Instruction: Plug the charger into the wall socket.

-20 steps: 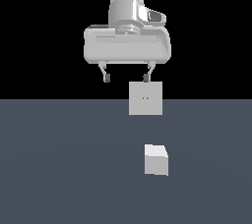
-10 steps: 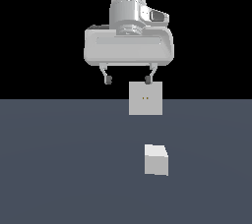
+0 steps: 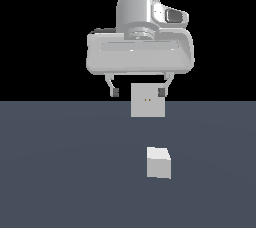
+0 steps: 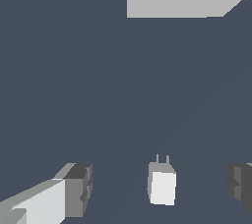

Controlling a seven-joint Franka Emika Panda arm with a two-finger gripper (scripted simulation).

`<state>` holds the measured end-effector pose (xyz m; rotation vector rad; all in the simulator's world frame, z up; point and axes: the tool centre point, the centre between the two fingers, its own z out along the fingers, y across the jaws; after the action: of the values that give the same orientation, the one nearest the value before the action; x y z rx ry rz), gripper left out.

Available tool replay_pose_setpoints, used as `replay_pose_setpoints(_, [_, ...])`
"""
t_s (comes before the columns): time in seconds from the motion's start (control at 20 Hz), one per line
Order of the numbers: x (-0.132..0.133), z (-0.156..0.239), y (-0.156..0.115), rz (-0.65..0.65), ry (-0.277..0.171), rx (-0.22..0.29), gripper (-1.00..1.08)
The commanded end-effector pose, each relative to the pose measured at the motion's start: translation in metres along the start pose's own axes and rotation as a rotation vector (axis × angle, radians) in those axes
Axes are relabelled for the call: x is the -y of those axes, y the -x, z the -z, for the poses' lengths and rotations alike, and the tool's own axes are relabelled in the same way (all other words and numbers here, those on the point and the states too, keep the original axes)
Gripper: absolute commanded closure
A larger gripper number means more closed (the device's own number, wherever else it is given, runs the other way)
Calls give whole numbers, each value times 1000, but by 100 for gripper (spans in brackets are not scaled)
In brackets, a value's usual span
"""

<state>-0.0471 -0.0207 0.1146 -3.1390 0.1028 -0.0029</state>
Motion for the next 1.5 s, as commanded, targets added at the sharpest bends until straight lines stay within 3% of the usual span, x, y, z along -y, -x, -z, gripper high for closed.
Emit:
replay_pose_setpoints(0.0, [-6,-11,15,-17,1,-6,-92])
replay_pose_setpoints(0.6, [-25,-47,62,-73,3,-27,-92])
replay_pose_setpoints(1.45, [-27,-73,68,-80,2,-29,-92])
